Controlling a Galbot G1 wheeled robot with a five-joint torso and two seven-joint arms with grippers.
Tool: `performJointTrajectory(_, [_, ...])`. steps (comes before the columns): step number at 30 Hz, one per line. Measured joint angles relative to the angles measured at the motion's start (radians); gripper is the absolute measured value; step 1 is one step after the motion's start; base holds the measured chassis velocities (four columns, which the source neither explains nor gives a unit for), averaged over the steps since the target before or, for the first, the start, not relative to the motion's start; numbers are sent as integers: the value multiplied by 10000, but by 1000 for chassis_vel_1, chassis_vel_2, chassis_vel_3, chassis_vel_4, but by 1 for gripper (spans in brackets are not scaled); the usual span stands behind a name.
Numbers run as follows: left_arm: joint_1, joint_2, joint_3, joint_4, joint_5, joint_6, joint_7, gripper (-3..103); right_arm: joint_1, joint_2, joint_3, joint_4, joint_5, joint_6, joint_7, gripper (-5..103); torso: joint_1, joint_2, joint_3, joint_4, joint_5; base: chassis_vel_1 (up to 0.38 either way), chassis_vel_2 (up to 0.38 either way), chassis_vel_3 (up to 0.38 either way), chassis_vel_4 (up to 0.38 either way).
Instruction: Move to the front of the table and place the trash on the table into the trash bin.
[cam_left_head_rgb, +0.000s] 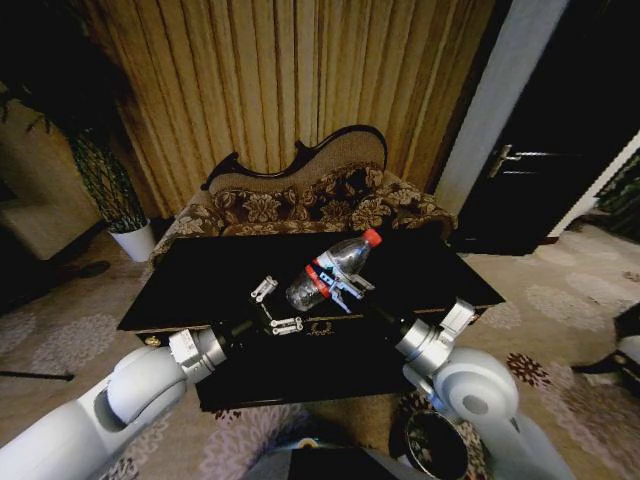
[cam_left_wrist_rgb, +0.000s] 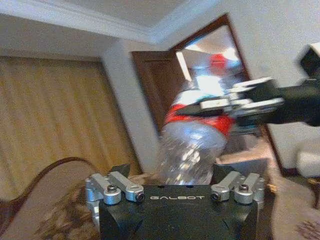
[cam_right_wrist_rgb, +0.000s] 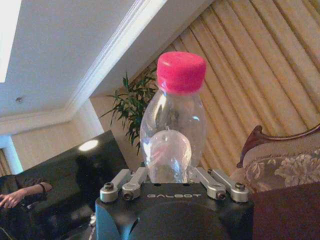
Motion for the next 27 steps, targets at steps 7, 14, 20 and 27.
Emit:
performJointTrajectory(7, [192,-418,-1165,278,-373,239,-419,100,412,78,214,-440,-18,110,22,27,0,-1,0,0,7,0,0,0,0])
performJointTrajectory(14, [225,-1077,-1983,536,-518,846,-1545,100,961,252,445,-1294,-891,494,21,27,0,0,0,1,0,0,0,0,0])
performJointTrajectory(20, [278,-1409,-2665,789,-593,1395,-2327,100,1071,337,490,-2302,-3102,804,20,27,0,0,1,0,1,0,0,0,0])
performJointTrajectory(27, [57,-2127,-3524,1080,-726,2223,-3556,100,1200,480,758,-3349,-5460,972,18,27,0,-1,1,-1,1,0,0,0,0])
